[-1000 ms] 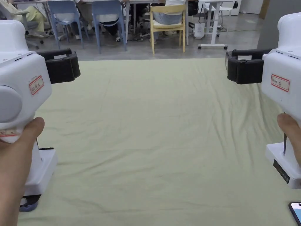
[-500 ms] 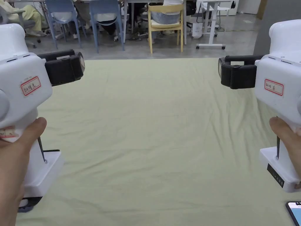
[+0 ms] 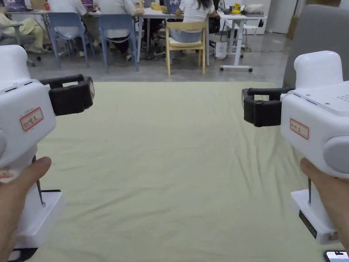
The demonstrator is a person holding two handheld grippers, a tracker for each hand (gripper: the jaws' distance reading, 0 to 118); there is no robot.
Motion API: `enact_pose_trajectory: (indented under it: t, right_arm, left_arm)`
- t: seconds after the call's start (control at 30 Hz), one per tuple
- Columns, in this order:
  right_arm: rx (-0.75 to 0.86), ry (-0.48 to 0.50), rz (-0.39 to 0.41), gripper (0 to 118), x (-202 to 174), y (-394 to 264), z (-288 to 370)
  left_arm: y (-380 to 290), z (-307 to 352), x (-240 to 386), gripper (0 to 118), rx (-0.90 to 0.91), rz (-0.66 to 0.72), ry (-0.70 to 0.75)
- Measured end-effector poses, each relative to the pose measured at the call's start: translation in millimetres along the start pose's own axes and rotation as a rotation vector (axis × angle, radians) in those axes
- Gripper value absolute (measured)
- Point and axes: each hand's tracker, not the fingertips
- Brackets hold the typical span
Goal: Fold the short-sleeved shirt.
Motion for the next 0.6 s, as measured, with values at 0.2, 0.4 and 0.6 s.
enact_pose_trajectory:
  t: [0.2, 0.4, 0.6]
  right_arm:
    - [0.024, -0.010, -0.021, 118, -1.2, 0.1, 2.3]
    - [0.028, -0.011, -0.046, 118, 5.2, 1.9, -1.8]
    - [0.014, 0.027, -0.106, 118, 11.1, 5.1, -3.8]
  left_arm:
    - [2.1, 1.1, -0.8, 118, 0.031, 0.090, -0.038]
    - [3.3, 7.0, 1.1, 118, 0.059, 0.055, -0.031]
    - [4.3, 3.8, -0.6, 118, 0.050, 0.074, -0.071]
